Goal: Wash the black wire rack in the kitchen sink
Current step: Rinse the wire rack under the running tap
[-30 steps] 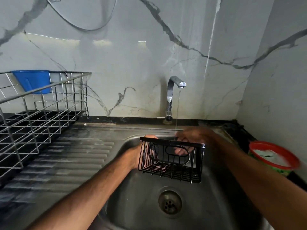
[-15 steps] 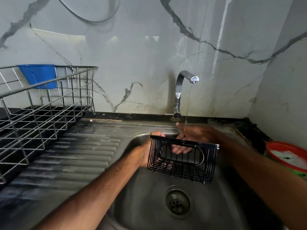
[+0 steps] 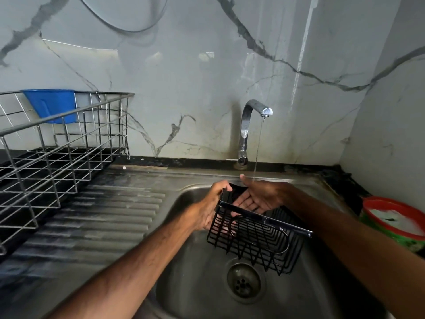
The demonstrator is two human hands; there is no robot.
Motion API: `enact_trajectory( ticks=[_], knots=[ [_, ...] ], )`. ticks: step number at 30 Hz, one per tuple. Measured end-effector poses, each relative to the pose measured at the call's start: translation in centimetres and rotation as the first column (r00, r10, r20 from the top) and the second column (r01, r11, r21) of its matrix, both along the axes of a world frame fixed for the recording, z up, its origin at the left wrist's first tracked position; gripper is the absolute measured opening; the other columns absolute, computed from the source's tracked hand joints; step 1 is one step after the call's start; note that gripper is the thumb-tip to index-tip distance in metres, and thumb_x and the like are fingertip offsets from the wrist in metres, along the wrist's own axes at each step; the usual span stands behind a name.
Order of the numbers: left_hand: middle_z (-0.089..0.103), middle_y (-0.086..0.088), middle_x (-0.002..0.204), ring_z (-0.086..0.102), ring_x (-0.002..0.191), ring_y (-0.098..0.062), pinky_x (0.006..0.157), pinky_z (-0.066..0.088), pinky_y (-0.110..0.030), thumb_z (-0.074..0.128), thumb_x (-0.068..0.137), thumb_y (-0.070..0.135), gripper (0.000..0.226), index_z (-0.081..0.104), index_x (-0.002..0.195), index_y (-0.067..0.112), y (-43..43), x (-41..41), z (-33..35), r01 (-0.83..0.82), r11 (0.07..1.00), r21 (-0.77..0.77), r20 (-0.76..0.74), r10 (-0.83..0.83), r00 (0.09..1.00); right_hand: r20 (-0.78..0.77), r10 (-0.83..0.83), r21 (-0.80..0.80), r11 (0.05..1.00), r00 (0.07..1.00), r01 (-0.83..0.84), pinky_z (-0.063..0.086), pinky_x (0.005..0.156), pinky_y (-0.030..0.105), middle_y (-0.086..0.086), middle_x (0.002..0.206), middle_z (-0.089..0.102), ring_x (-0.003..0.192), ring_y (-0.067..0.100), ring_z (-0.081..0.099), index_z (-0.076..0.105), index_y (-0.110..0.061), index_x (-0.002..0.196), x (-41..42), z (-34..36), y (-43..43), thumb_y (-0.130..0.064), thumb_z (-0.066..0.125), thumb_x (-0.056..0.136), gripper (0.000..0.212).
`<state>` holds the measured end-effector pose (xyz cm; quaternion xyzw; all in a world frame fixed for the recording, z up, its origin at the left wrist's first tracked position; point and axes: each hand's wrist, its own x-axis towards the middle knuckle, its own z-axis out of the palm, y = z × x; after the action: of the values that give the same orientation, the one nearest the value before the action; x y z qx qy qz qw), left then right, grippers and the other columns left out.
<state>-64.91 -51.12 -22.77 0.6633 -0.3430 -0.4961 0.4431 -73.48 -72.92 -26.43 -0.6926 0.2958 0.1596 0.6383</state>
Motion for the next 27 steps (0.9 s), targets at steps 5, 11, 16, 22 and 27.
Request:
enact_trajectory(
  ticks=[5,11,16,22,27],
  knots=[
    [0.054,0.004,0.098,0.050,0.085,-0.009,0.067,0.039,-0.027,0.042,0.091,0.065,0.052,0.055,0.109,0.018,-0.8,0.7,-0.7,-0.016,1.000,-0.014,0.116,0.017,0.993,-0.123,0.022,-0.118,0.992,0.992,-0.037,0.056,0.092,0.039,0.021,0.116,0.071,0.109,0.032,0.069,0.062,0.005,0.126,-2.1,1.0,-0.4,-0.063,0.020,0.102,0.084],
    [0.036,-0.014,0.159,0.044,0.131,-0.030,0.103,0.036,-0.047,0.049,0.081,0.066,0.045,0.058,0.111,0.033,-1.9,1.1,-1.0,-0.032,0.998,-0.053,0.253,0.044,0.967,0.000,-0.015,-0.607,0.795,1.000,0.012,0.058,0.065,0.025,0.015,0.092,0.075,0.088,0.030,0.073,0.069,-0.002,0.096,-1.9,-0.1,-0.2,-0.012,0.052,0.103,0.021],
    [0.033,-0.008,0.162,0.039,0.133,-0.024,0.093,0.036,-0.044,0.056,0.072,0.068,0.090,0.043,0.147,0.021,-1.9,2.4,-0.3,-0.117,0.986,-0.116,0.340,0.150,0.928,-0.024,0.287,-0.939,0.323,0.958,-0.120,0.054,0.094,0.032,-0.004,0.121,0.070,0.106,0.007,0.065,0.067,-0.026,0.123,-3.9,-1.6,2.5,-0.036,0.058,0.098,0.028],
    [0.038,-0.007,0.161,0.045,0.137,-0.035,0.107,0.037,-0.065,0.043,0.057,0.104,0.105,0.031,0.145,0.048,-2.2,3.2,-0.5,-0.071,0.989,-0.127,0.496,0.126,0.859,-0.170,0.399,-0.956,0.156,0.901,-0.250,0.006,0.127,0.037,0.000,0.165,0.022,0.151,0.008,0.007,0.030,-0.019,0.157,-5.1,-3.7,4.8,-0.061,0.028,0.103,0.068],
    [0.031,-0.007,0.166,0.044,0.141,-0.036,0.111,0.035,-0.063,0.046,0.072,0.087,0.100,0.011,0.157,0.047,-1.6,2.4,0.9,-0.032,0.983,-0.180,0.588,0.134,0.798,-0.258,0.320,-0.965,-0.130,0.912,-0.228,0.004,0.125,0.037,0.002,0.165,0.026,0.153,0.013,0.016,0.028,-0.021,0.157,-5.9,-1.7,2.6,-0.071,-0.010,0.091,0.091]
  ],
)
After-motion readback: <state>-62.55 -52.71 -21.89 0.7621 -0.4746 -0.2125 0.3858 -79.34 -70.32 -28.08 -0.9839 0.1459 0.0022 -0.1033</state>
